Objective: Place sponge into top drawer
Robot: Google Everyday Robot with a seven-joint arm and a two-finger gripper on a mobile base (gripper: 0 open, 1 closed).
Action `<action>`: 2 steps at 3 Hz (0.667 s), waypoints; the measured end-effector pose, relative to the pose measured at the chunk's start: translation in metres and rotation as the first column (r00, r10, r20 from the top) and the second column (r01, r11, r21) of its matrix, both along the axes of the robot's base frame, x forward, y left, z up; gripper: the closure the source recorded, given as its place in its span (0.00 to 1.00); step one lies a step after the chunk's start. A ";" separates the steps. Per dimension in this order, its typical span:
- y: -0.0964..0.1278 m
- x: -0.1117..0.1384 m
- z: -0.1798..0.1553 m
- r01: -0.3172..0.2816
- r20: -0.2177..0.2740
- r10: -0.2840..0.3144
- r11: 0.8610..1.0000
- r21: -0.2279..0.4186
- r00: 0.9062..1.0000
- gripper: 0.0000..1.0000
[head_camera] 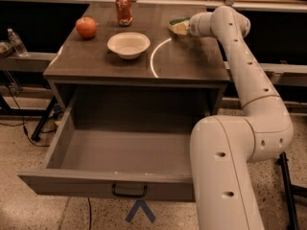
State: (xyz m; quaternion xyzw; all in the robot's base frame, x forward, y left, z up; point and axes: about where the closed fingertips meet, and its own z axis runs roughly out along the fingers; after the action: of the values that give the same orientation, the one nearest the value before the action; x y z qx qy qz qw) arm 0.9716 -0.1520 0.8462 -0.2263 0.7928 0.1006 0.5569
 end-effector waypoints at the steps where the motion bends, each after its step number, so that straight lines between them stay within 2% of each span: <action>1: 0.005 -0.005 0.014 -0.030 0.019 0.030 1.000 -0.007 0.999 0.73; 2: 0.019 -0.032 0.055 -0.132 0.051 0.137 0.987 -0.094 0.989 1.00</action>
Offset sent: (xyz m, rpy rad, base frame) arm -0.0923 0.0395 0.0854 -0.1696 -0.1017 0.2288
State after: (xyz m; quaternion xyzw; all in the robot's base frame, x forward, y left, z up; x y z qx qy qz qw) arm 0.9398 -0.1327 0.9013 -0.3069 0.7633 0.0956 0.5604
